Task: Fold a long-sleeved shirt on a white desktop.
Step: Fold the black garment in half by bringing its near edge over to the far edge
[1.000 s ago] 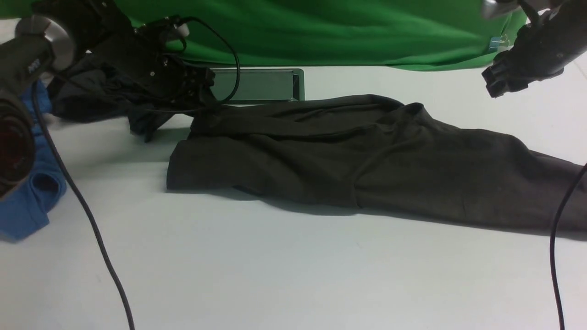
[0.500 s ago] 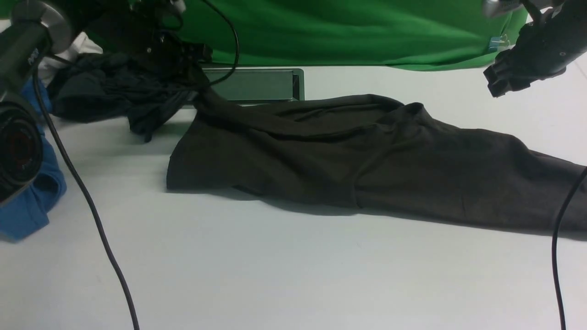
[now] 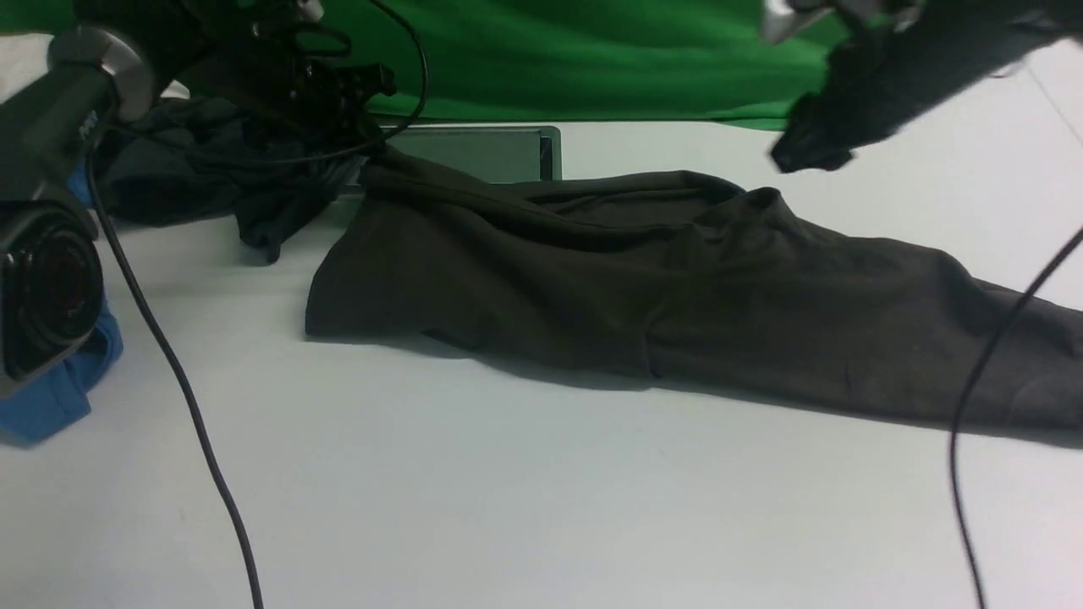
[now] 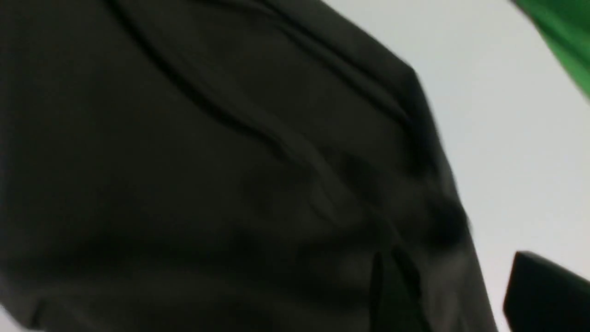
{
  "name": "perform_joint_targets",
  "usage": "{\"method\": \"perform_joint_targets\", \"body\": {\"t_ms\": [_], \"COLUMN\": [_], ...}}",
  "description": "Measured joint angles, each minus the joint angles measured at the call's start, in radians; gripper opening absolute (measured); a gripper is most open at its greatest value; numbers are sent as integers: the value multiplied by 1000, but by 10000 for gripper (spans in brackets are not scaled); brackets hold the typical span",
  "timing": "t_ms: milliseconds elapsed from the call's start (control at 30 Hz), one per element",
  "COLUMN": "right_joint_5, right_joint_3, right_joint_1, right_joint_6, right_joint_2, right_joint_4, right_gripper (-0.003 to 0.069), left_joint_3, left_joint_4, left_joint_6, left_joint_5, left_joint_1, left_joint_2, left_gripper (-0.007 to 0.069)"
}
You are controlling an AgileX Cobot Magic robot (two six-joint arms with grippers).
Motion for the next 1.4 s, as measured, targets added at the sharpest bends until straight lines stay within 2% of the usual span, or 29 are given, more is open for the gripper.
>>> {"method": "perform_joint_targets", "body": {"t_ms": [167, 300, 500, 800, 900, 933, 967, 1000, 1033, 1133, 1400], "right_joint_5": [-68, 48, 75, -35, -51, -50, -50, -48, -44, -32, 19], "right_joint_3": [-3, -95, -201, -221, -221, -222, -225, -232, -241, -283, -423], "right_joint_1": [54, 77, 80, 99, 99, 99, 99, 99, 99, 99, 99], "right_joint_6": [-111, -135, -148, -217, -212, -209, -207, -203, -202, -202, -182], "right_joint_2": [64, 146, 207, 327, 338, 339, 339, 339, 338, 328, 311], "right_joint_4": [-37, -67, -71, -67, -67, -67, -67, -66, -65, -65, -65], "right_gripper": [407, 456, 461, 454, 407, 307, 258, 157, 101, 30, 14], "left_joint_3": [0, 0, 0, 0, 0, 0, 0, 0, 0, 0, 0], "left_joint_4": [-6, -7, -7, -9, -9, -9, -9, -9, -9, -14, -25], "left_joint_6": [2, 8, 13, 16, 16, 16, 16, 16, 19, 24, 26], "left_joint_5": [-6, -6, -6, -6, -6, -6, -6, -6, -6, -6, -4], "left_joint_1": [0, 0, 0, 0, 0, 0, 0, 0, 0, 0, 0], "left_joint_2": [9, 10, 10, 10, 10, 10, 10, 10, 10, 10, 10], "left_gripper": [28, 28, 28, 28, 28, 28, 29, 29, 29, 29, 29]}}
